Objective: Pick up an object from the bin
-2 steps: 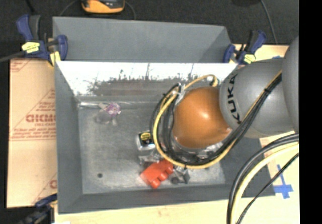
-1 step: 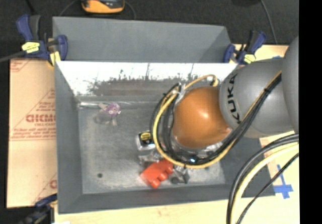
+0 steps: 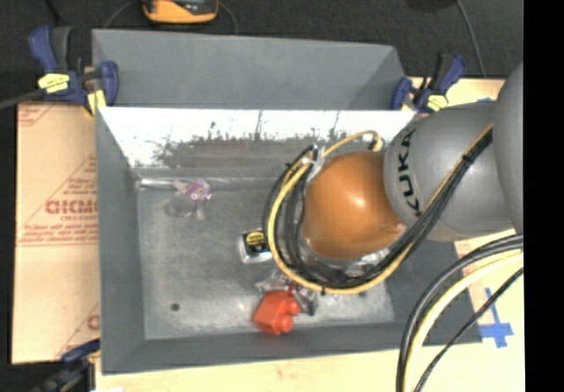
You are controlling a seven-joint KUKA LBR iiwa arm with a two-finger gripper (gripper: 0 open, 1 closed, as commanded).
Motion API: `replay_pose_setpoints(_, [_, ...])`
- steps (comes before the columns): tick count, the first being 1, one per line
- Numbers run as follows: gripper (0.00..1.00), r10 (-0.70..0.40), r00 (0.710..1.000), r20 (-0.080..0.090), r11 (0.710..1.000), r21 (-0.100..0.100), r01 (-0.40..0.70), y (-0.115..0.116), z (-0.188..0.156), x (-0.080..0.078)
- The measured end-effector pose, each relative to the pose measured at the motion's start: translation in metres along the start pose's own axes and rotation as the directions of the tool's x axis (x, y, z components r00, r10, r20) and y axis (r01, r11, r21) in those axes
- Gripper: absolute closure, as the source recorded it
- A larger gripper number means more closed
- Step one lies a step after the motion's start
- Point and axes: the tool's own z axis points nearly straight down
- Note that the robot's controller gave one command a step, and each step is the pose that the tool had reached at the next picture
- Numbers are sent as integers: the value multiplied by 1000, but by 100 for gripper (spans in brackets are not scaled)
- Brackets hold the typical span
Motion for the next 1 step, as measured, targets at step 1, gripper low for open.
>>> replay_pose_setpoints(1, [100,5,1000,5,1000,10,-5,-2,-119,-1])
